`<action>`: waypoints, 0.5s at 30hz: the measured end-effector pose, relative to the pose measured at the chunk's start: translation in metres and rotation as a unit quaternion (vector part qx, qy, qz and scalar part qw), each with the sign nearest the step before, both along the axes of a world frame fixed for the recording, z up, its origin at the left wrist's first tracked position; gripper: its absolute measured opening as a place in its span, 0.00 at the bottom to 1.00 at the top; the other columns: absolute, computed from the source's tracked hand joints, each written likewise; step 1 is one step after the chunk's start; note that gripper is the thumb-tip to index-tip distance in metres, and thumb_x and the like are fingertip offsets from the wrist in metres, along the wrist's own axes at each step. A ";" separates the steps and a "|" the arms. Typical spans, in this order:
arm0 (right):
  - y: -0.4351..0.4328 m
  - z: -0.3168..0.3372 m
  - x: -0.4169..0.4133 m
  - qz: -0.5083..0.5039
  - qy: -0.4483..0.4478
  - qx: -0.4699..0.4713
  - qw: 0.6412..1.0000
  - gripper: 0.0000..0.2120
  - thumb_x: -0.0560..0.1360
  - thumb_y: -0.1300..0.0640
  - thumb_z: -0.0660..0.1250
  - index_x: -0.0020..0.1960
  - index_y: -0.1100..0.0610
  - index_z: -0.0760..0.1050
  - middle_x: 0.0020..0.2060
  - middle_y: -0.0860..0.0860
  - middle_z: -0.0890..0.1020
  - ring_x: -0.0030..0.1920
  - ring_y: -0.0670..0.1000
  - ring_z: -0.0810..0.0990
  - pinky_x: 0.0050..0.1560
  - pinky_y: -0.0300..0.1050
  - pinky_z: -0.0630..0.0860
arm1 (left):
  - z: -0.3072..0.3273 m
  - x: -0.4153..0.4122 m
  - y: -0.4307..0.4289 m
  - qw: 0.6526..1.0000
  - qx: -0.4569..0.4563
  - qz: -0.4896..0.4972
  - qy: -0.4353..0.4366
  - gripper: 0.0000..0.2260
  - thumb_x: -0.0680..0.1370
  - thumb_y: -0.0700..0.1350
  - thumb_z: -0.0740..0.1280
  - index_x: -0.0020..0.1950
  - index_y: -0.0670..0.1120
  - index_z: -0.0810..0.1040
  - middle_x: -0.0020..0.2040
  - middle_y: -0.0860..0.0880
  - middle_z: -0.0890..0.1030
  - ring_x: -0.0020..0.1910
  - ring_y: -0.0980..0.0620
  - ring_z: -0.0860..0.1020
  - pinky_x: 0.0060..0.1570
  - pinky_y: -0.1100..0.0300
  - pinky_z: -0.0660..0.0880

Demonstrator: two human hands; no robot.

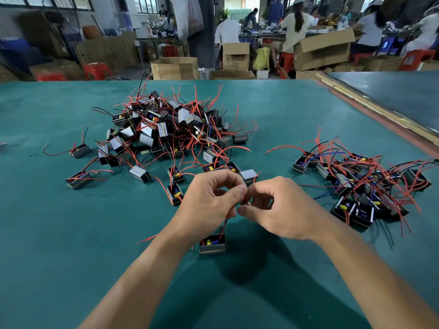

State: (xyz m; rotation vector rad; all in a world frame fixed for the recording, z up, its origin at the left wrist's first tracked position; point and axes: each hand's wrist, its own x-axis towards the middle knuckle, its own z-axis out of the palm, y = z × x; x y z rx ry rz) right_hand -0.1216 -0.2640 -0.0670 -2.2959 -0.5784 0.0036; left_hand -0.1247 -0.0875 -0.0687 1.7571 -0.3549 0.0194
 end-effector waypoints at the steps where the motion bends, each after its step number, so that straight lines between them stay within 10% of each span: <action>1: 0.000 0.000 0.000 0.005 0.004 -0.004 1.000 0.07 0.73 0.45 0.73 0.39 0.46 0.80 0.24 0.43 0.75 0.26 0.44 0.68 0.30 0.42 0.67 | 0.000 0.000 0.000 1.000 0.000 -0.003 -0.006 0.07 0.78 0.37 0.68 0.40 0.43 0.78 0.32 0.46 0.76 0.26 0.54 0.72 0.30 0.58 0.71; 8: 0.009 0.000 -0.006 0.036 0.046 -0.038 0.998 0.12 0.64 0.37 0.76 0.31 0.29 0.73 0.19 0.42 0.68 0.22 0.45 0.65 0.23 0.35 0.63 | -0.002 -0.001 -0.002 0.999 -0.002 -0.011 -0.037 0.05 0.76 0.36 0.71 0.40 0.41 0.80 0.33 0.41 0.81 0.28 0.51 0.75 0.31 0.56 0.72; 15: 0.007 -0.006 -0.001 0.012 0.060 -0.079 0.995 0.15 0.67 0.36 0.75 0.39 0.46 0.78 0.22 0.41 0.72 0.23 0.43 0.69 0.25 0.33 0.65 | -0.003 0.001 0.001 0.999 -0.009 -0.014 -0.032 0.05 0.73 0.35 0.73 0.38 0.42 0.82 0.31 0.44 0.82 0.24 0.56 0.74 0.27 0.67 0.69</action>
